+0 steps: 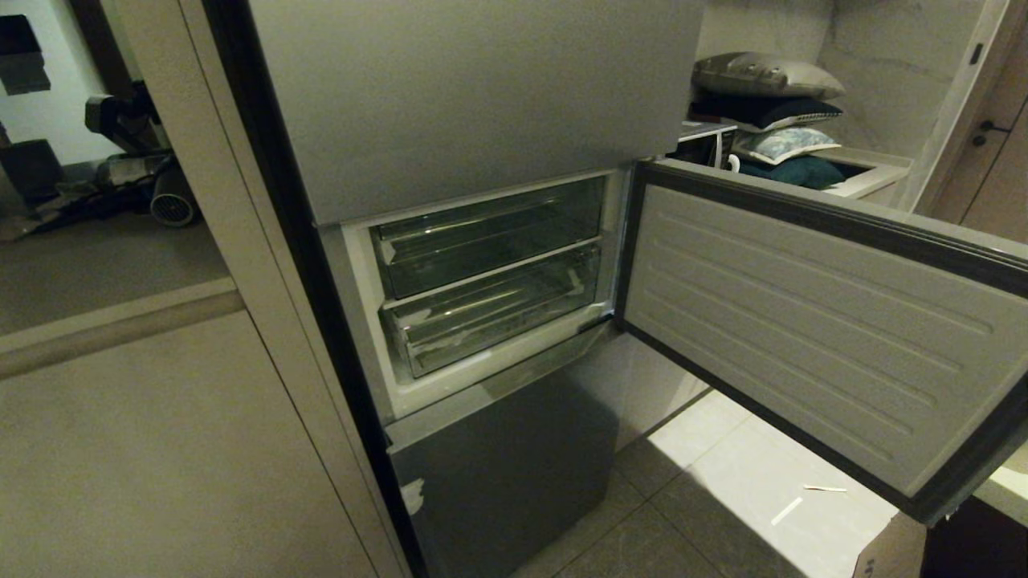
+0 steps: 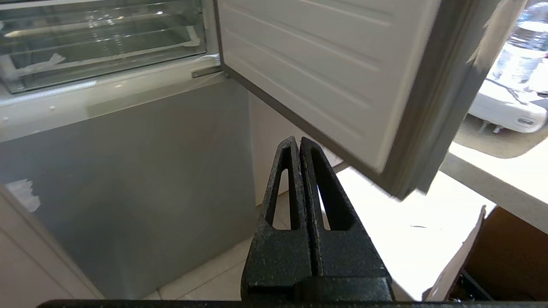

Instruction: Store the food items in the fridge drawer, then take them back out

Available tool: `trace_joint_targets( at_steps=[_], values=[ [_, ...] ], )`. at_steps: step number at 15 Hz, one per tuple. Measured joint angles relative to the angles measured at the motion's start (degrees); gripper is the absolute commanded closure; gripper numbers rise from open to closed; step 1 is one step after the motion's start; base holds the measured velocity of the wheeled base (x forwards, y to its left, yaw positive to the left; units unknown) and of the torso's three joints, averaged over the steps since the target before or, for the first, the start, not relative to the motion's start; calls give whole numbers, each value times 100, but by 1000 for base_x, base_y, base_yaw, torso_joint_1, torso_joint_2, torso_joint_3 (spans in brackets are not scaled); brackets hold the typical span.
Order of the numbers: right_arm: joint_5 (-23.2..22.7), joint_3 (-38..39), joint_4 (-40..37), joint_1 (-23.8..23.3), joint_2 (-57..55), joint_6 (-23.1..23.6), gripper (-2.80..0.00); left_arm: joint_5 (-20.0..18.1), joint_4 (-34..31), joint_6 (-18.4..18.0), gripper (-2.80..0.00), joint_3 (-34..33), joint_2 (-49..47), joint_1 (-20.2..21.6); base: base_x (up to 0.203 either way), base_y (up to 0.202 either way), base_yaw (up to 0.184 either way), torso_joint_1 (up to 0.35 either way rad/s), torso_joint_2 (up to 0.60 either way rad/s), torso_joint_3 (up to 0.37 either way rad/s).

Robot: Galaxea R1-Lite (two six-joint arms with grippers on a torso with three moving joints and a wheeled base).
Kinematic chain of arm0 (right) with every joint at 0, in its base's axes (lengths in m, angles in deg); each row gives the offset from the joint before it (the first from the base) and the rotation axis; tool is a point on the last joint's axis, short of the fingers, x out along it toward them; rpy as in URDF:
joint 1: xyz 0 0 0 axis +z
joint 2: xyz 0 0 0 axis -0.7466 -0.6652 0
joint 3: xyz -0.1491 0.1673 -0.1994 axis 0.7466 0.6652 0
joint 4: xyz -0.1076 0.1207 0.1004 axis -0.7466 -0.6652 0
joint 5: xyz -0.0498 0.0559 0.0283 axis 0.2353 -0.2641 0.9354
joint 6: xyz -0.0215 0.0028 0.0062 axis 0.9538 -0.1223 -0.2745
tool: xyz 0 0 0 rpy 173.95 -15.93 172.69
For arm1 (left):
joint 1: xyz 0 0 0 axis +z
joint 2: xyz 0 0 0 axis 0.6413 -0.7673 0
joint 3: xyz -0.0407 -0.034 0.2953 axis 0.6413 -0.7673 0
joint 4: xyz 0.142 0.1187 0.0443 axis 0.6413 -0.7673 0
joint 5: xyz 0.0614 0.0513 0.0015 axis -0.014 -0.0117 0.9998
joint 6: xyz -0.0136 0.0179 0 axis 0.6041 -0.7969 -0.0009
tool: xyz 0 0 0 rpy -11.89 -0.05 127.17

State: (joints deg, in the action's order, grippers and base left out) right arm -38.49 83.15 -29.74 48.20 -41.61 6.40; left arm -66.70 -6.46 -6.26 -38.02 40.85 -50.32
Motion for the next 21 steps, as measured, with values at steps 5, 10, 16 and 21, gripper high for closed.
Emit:
trace_joint_targets(
  at_steps=[5,10,16,21],
  values=[
    [0,0,3,0,0,0,0,-724,-439,-910,0,-1356,1153,1046,0,0,0,0,0,0],
    [-5,0,3,0,0,8,0,-1997,-719,-1286,0,-2816,2349,1107,0,0,0,0,0,0],
    [-2,0,6,0,0,0,0,-2292,-983,-1071,0,-2953,3722,1025,0,0,0,0,0,0],
    [0,0,3,0,0,-2,0,-2037,-997,-566,0,-2957,3878,1016,0,0,0,0,0,0]
  ],
)
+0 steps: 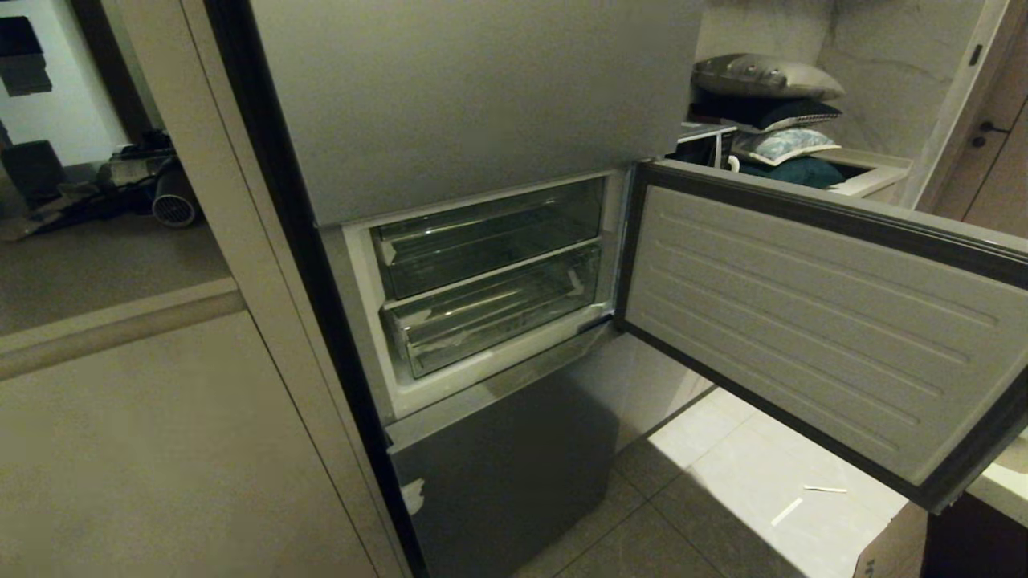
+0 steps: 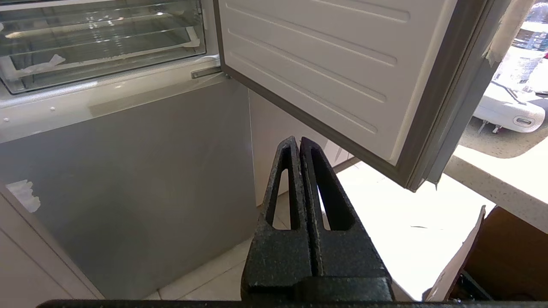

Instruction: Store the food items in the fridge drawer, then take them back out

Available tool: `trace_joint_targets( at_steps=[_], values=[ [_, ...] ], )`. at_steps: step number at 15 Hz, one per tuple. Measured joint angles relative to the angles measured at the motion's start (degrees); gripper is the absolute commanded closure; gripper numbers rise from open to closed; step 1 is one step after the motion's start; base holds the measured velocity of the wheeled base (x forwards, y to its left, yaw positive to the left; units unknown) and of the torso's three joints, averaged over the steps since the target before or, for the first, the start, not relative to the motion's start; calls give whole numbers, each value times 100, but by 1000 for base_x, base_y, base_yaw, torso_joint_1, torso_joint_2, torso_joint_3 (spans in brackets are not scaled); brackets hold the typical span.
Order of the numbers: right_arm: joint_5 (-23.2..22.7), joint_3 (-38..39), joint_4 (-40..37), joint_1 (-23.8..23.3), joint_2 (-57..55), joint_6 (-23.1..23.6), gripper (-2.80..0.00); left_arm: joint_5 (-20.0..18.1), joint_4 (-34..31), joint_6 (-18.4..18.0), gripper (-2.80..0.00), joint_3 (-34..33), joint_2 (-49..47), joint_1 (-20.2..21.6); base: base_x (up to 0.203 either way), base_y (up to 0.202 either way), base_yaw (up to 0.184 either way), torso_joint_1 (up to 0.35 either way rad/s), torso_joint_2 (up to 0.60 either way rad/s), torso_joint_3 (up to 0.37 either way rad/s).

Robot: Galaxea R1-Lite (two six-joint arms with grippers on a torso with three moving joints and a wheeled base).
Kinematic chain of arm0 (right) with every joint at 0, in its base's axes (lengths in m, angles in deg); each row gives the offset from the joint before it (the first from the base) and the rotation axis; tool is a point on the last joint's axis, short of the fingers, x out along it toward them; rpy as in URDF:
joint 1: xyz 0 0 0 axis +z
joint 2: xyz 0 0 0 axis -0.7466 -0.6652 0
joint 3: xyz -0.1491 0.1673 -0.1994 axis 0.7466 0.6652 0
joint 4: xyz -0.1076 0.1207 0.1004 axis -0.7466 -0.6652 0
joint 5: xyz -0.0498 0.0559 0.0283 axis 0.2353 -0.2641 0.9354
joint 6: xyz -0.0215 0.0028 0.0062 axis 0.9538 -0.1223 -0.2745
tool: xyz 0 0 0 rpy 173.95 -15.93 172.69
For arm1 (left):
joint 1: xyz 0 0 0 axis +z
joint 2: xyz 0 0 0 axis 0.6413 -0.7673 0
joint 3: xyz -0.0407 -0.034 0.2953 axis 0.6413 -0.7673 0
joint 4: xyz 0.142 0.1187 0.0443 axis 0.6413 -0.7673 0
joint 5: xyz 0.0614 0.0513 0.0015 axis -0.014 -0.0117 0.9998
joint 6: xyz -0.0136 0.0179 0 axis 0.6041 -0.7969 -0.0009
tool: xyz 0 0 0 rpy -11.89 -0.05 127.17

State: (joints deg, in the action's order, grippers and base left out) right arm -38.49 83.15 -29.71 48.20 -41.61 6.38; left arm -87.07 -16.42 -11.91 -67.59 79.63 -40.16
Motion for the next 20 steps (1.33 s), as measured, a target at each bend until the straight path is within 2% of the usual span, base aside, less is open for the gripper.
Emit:
trace_joint_targets(
  at_steps=[20],
  values=[
    [-9,0,0,0,0,22,0,10,-20,82,0,-1,9,0,0,0,0,0,0,0]
  ],
)
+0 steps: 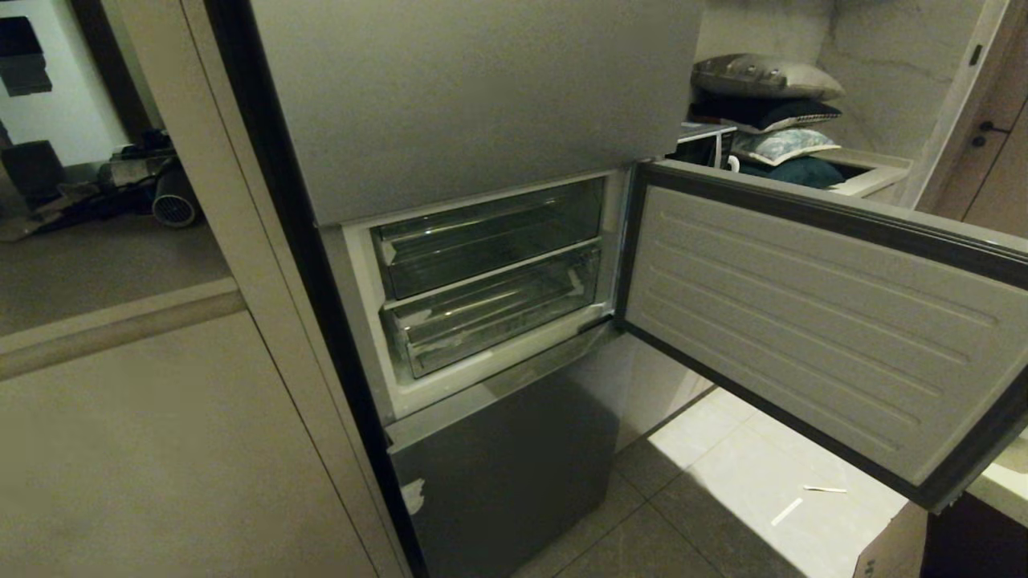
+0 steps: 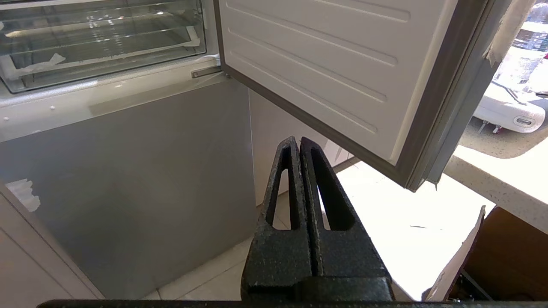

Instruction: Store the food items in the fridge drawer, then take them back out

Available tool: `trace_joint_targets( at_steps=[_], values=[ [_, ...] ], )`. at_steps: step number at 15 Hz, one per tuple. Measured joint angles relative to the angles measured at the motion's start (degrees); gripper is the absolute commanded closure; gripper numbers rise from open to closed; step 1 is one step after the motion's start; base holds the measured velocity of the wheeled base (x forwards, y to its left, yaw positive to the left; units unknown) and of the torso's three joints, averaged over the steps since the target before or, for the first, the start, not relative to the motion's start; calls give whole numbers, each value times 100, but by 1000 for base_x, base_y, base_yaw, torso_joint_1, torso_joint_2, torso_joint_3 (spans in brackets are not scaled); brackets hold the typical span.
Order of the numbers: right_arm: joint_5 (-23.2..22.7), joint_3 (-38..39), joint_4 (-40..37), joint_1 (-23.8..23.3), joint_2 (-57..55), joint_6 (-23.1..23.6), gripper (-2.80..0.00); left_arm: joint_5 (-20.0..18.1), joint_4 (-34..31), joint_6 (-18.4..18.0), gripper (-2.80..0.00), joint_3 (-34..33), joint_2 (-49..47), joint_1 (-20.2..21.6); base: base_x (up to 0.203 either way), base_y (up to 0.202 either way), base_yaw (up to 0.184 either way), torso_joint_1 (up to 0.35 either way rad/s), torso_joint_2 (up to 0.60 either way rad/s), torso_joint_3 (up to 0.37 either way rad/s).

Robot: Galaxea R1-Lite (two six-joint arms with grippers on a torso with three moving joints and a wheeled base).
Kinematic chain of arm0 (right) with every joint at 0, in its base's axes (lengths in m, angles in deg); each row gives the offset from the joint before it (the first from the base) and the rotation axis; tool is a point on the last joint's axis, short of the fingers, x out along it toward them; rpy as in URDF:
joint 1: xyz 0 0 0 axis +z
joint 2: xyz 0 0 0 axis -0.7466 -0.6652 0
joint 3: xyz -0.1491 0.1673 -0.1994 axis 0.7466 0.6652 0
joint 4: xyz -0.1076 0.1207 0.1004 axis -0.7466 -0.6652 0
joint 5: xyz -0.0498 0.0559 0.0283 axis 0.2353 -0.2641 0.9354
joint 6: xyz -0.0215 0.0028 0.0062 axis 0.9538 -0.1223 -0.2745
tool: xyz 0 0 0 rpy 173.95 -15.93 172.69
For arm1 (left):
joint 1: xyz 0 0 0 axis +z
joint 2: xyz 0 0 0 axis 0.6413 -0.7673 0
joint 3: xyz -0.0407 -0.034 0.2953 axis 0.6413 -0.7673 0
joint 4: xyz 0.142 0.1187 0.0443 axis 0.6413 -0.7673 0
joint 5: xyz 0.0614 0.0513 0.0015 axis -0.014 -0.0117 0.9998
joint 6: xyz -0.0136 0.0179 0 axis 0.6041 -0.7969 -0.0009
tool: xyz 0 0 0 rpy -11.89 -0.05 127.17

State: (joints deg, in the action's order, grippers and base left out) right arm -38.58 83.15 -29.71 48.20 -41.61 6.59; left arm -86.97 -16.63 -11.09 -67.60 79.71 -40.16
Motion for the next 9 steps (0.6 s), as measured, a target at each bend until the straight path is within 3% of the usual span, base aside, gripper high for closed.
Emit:
trace_joint_targets(
  at_steps=[9],
  values=[
    [8,0,0,0,0,2,0,2,-1,-2,0,-2,0,0,0,0,0,0,0,0]
  ],
)
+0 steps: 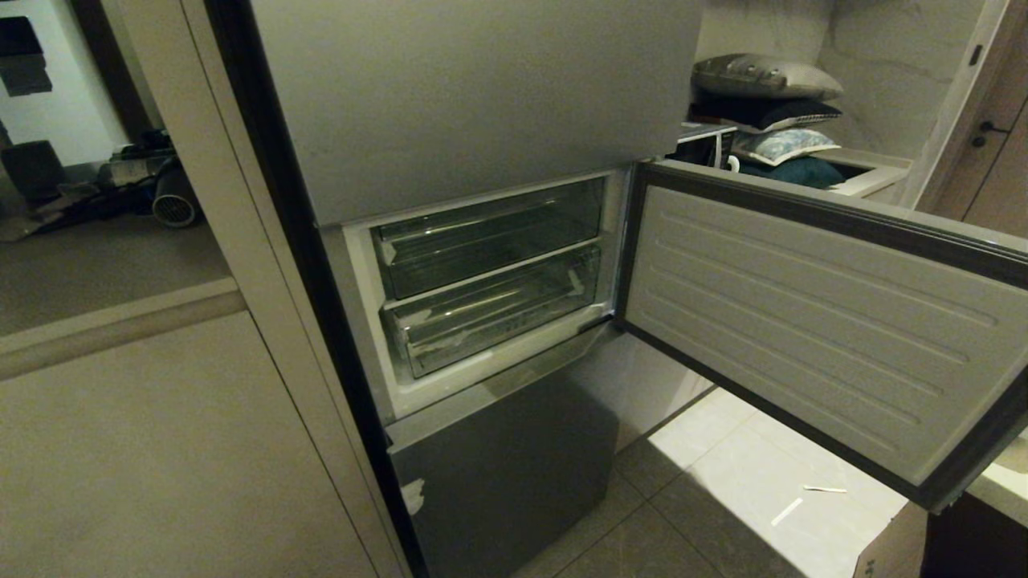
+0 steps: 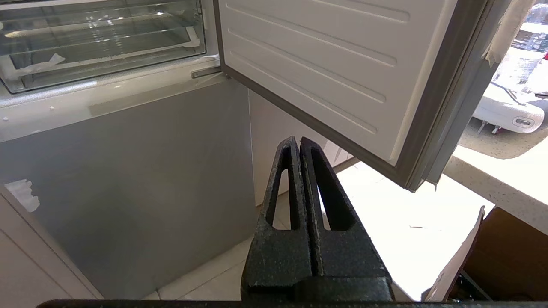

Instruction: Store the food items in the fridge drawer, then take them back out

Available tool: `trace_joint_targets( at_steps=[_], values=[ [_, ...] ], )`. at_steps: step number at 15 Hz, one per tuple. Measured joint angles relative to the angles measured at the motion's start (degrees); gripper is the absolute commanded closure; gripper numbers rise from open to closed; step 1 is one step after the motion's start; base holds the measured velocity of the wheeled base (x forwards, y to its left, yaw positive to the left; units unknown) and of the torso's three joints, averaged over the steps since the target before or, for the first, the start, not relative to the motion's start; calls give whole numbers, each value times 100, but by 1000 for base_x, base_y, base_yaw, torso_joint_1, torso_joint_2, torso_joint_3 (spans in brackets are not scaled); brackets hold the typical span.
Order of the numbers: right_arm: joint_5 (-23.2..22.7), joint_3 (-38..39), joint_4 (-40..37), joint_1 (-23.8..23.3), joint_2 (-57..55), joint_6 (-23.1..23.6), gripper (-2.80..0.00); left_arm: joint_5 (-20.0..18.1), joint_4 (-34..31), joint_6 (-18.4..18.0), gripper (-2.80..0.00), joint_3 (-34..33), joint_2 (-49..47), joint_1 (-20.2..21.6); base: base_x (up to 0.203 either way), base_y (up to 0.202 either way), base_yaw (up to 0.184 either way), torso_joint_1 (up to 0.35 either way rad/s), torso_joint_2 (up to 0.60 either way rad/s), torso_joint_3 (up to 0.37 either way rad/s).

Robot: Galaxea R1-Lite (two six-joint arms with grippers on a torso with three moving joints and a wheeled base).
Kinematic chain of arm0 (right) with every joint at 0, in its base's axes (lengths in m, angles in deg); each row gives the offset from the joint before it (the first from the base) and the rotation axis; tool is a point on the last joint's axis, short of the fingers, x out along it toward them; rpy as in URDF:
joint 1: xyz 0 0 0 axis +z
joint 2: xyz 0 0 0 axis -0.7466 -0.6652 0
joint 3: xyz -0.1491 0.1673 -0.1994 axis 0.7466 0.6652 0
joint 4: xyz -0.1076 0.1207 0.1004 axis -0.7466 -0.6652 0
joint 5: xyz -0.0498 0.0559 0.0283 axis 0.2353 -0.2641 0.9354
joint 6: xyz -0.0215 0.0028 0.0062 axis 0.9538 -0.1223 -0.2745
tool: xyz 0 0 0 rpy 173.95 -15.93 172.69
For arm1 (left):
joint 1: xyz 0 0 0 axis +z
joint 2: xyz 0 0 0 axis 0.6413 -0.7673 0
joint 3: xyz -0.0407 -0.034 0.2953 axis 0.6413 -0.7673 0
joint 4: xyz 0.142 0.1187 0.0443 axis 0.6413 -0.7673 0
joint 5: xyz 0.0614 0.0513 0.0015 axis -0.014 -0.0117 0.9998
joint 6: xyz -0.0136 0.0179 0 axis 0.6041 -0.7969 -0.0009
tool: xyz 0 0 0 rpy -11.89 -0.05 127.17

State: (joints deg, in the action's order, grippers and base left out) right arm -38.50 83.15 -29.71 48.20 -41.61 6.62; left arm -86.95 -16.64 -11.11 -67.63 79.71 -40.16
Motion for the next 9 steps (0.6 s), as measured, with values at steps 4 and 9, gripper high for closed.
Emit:
trace_joint_targets(
  at_steps=[4,9],
  values=[
    [1,0,0,0,0,6,0,0,0,0,0,0,0,0,0,0,0,0,0,0],
    [4,0,1,0,0,-19,0,-2,0,2,0,2,0,0,0,0,0,0,0,0]
  ],
)
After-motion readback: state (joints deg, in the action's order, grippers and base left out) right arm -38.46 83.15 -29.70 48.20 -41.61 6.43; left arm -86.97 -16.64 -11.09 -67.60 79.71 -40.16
